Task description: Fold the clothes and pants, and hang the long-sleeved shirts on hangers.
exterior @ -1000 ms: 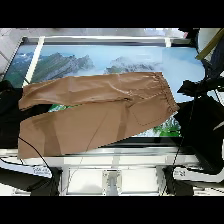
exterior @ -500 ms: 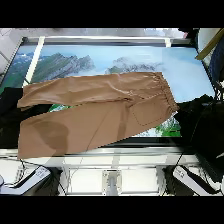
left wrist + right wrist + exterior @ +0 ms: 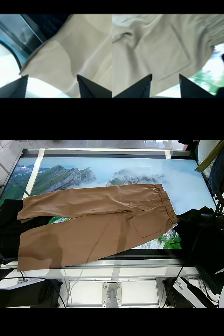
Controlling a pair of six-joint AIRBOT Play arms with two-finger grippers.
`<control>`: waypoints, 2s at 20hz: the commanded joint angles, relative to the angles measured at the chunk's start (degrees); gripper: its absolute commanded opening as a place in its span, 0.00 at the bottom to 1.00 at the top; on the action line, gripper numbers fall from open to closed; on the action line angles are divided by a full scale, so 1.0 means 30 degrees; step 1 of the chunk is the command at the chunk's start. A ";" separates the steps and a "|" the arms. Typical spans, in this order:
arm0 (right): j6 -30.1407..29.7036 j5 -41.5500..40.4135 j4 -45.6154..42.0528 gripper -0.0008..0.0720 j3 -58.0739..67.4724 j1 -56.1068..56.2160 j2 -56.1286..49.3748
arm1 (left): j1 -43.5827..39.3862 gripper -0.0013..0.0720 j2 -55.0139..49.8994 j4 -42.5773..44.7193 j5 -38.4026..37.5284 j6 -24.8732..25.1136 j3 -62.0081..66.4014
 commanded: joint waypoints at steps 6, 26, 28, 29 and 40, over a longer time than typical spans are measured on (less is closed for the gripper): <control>0.0350 0.0736 0.1319 0.54 -0.0029 -0.0015 0.0029 | -0.0342 0.93 -0.2565 -0.1450 0.0444 0.2215 0.1304; 0.0291 -0.0648 -0.0219 0.54 -0.0029 -0.0015 0.0022 | -0.3847 0.06 -0.2856 0.1013 -0.3483 0.1566 0.1297; 0.0306 -0.0372 -0.0219 0.54 -0.0029 -0.0015 0.0029 | -0.3847 0.88 -0.2856 0.3104 -0.3461 0.0313 0.1843; 0.0291 -0.0124 -0.0284 0.54 -0.0029 -0.0015 0.0029 | -0.3840 0.95 -0.2856 0.5034 -0.3191 -0.0576 0.2412; 0.0874 0.0270 -0.0313 0.54 -0.0029 -0.0015 0.0029 | -0.2871 0.93 -0.3614 0.2419 -0.0153 -0.0852 0.2936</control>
